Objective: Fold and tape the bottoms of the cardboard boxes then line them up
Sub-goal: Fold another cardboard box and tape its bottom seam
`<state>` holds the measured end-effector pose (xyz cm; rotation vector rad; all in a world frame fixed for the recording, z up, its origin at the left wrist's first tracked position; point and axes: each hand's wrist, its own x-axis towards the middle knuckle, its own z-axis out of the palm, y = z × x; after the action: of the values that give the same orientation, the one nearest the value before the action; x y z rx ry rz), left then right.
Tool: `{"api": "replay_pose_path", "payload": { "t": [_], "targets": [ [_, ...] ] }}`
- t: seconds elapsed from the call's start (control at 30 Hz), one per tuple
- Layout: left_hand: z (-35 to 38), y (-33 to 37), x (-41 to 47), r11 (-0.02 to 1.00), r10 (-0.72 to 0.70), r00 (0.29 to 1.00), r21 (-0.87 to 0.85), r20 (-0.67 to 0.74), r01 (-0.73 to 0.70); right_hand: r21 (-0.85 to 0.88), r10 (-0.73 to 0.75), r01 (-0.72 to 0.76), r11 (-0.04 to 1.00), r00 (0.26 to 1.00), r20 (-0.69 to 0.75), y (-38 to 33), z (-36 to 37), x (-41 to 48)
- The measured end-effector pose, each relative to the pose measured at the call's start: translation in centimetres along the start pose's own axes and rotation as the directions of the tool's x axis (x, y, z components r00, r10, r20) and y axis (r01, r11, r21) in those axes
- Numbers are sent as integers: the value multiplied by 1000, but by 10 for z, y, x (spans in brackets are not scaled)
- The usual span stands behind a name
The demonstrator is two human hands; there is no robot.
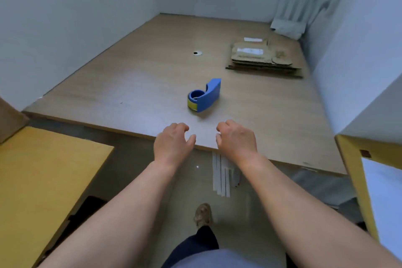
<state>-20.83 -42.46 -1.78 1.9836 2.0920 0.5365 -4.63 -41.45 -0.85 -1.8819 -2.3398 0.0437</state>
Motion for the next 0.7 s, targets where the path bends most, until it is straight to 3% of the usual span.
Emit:
{"api": "replay_pose_path", "payload": {
  "t": [0.7],
  "targets": [
    [63, 141, 283, 968, 244, 963, -85, 115, -236, -6, 369, -369, 929, 929, 15, 186, -20, 189]
  ]
}}
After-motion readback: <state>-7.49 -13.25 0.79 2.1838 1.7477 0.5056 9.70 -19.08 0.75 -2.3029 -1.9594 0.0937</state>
